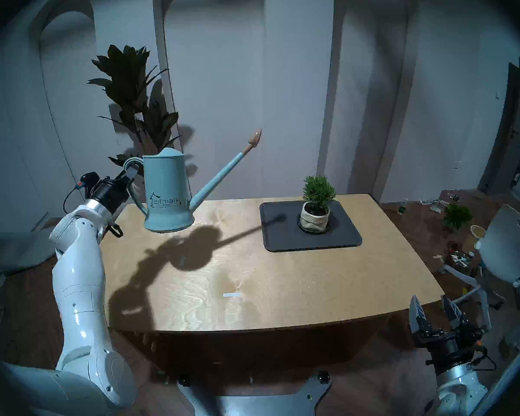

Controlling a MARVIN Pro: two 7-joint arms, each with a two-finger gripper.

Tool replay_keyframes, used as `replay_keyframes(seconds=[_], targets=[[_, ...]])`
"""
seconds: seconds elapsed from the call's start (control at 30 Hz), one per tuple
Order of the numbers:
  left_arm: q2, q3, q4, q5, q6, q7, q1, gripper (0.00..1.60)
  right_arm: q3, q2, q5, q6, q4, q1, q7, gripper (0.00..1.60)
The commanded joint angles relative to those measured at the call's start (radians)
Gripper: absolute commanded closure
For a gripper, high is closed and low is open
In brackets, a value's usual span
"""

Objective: Pick up the watering can and pour water into the potted plant, then put the can down

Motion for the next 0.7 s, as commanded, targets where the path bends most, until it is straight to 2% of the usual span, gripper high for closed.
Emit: replay_keyframes(seconds=[0.0, 0.1, 0.2, 0.27, 0.43, 0.57, 0.63, 0.67], targets=[[-0.086, -0.025, -0.108, -0.069, -0.100, -0.044, -0.026, 1.60, 0.000, 0.000, 0.001, 0.000, -0.021, -0.001, 0.002, 0.00], [-0.108, -0.024, -0.125, -0.071, -0.128, -0.049, -0.020, 1.60, 0.001, -0.001, 0.001, 0.000, -0.022, 0.000, 0.002, 0.00], [-0.167, -0.022, -0.173, -0.045, -0.196, -0.052, 0.012, 1.60, 0.001, -0.002, 0.000, 0.001, -0.023, 0.000, 0.004, 0.00], [-0.179, -0.008, -0.181, -0.034, -0.219, -0.059, 0.034, 1.60, 0.002, -0.003, 0.000, 0.002, -0.024, -0.001, 0.004, 0.00], [-0.181, 0.011, -0.146, 0.004, -0.277, -0.080, 0.058, 1.60, 0.002, -0.004, -0.001, 0.003, -0.025, 0.000, 0.004, 0.00], [-0.187, 0.036, -0.080, 0.050, -0.371, -0.111, 0.086, 1.60, 0.003, -0.005, -0.001, 0.003, -0.025, 0.001, 0.005, 0.00], [-0.184, 0.040, -0.068, 0.059, -0.368, -0.110, 0.085, 1.60, 0.003, -0.005, -0.001, 0.003, -0.024, 0.001, 0.006, 0.00], [-0.193, 0.045, -0.032, 0.081, -0.418, -0.111, 0.083, 1.60, 0.004, -0.006, -0.002, 0.004, -0.025, 0.001, 0.006, 0.00]])
